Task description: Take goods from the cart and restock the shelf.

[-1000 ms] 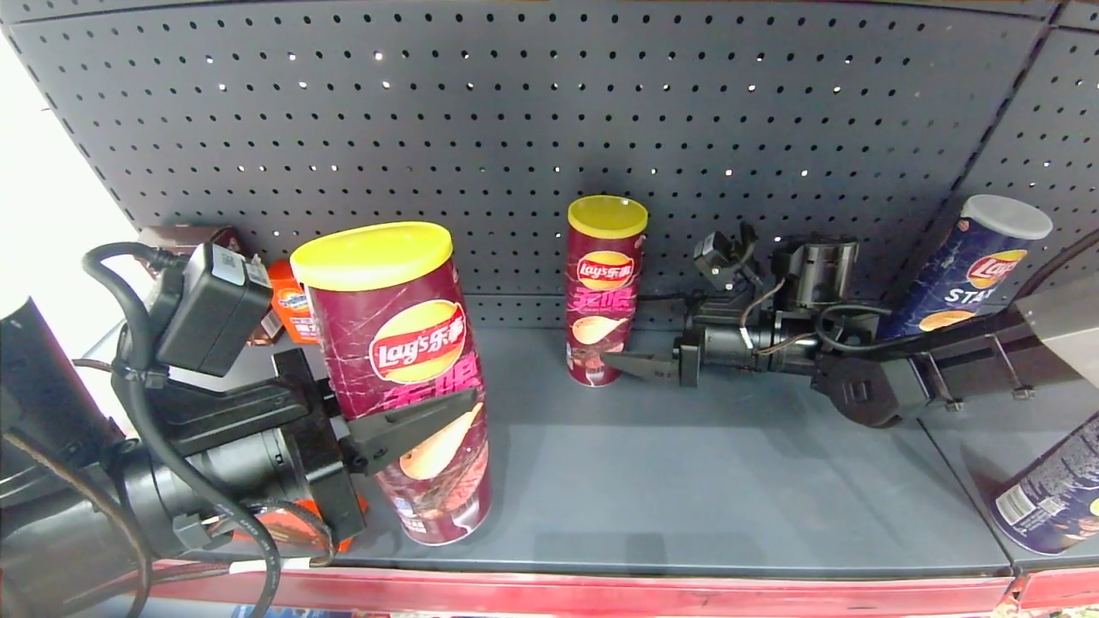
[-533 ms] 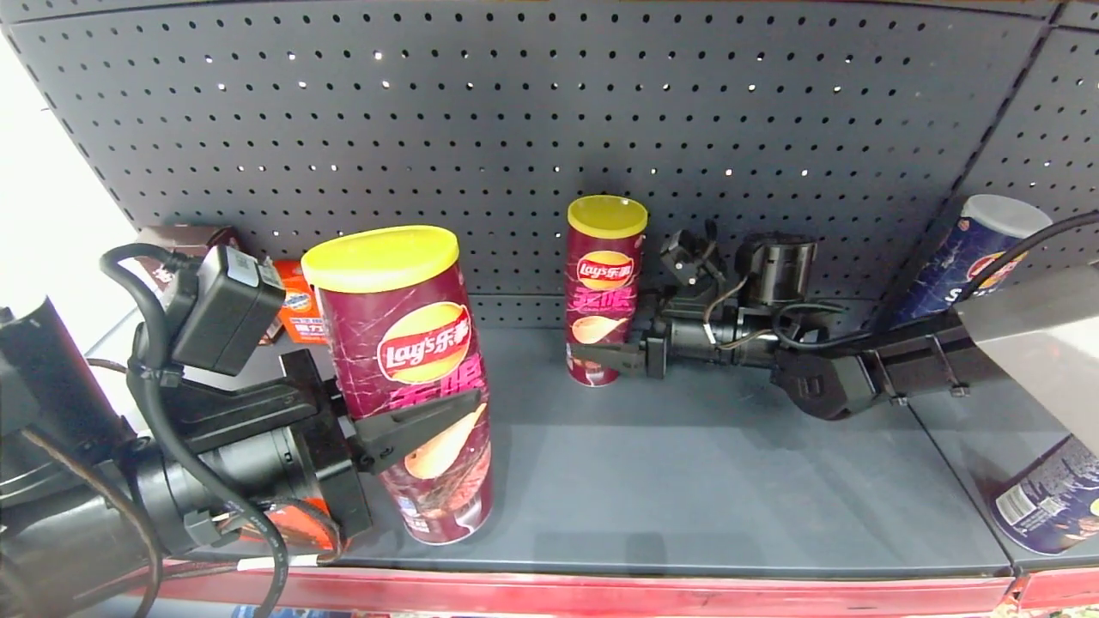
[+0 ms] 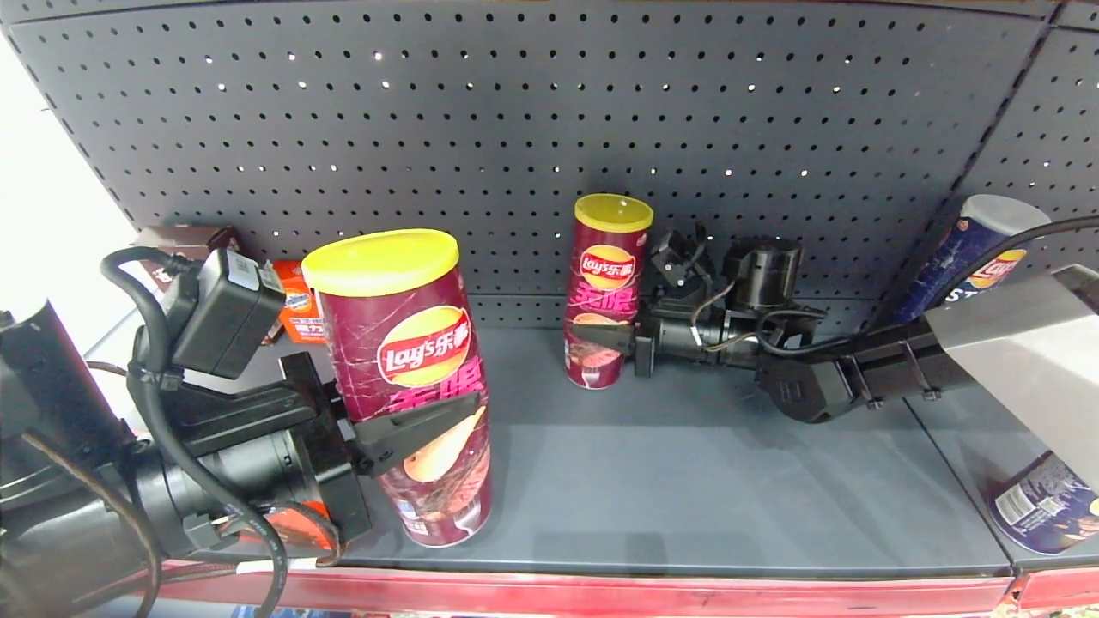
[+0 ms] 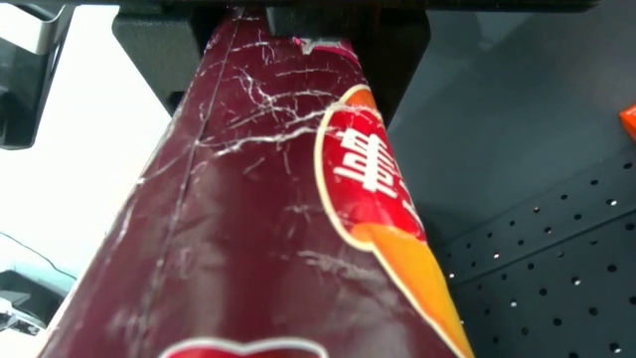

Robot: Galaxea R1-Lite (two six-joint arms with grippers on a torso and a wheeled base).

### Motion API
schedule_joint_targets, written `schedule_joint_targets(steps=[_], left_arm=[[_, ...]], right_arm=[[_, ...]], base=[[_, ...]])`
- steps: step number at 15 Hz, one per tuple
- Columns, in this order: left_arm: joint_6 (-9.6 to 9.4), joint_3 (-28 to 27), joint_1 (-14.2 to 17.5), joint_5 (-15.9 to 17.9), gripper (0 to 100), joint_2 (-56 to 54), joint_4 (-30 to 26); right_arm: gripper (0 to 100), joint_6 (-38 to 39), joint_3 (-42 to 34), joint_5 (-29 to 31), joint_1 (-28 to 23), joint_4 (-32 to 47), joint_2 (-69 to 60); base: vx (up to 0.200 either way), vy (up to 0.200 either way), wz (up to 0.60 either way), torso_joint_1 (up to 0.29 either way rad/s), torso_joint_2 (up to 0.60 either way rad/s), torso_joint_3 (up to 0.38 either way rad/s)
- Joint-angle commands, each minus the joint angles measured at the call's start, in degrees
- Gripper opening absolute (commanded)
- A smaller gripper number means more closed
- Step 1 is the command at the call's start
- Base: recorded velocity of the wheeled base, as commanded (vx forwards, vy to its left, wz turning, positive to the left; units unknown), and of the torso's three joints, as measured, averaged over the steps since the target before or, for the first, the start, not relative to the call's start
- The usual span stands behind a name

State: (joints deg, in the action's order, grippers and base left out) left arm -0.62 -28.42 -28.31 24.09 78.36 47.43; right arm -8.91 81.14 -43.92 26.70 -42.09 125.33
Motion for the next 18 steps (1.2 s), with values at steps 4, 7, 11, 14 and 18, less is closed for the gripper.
schedule_joint_targets(steps=[4, 7, 11, 14, 18], left_arm=[[0.01, 0.12, 0.01, -0.01, 0, -0.31, 0.03], [0.01, 0.03, 0.01, -0.01, 0, -0.31, 0.03], [0.01, -0.06, 0.01, -0.01, 0, -0.31, 0.03], [0.01, 0.12, 0.01, -0.09, 0, -0.31, 0.03], [0.01, 0.12, 0.01, -0.18, 0, -0.31, -0.06]], right_arm=[[0, -0.58, -11.53, -0.99, 0.55, -1.68, -10.55], [0, -0.76, -24.19, -0.64, 3.36, -6.95, -18.72], [0, -0.76, -43.52, 0.07, 6.7, -20.4, -25.31], [0, -0.76, -47.83, -0.02, 6.44, -24.79, -25.4], [0, -2.43, -48.62, -0.02, 5.91, -24.97, -23.55]], base=[[0.0, 0.0, 0.0, 0.0, 0.0, 0.0], [0.0, 0.0, 0.0, 0.0, 0.0, 0.0], [0.0, 0.0, 0.0, 0.0, 0.0, 0.0], [0.0, 0.0, 0.0, 0.0, 0.0, 0.0], [0.0, 0.0, 0.0, 0.0, 0.0, 0.0]])
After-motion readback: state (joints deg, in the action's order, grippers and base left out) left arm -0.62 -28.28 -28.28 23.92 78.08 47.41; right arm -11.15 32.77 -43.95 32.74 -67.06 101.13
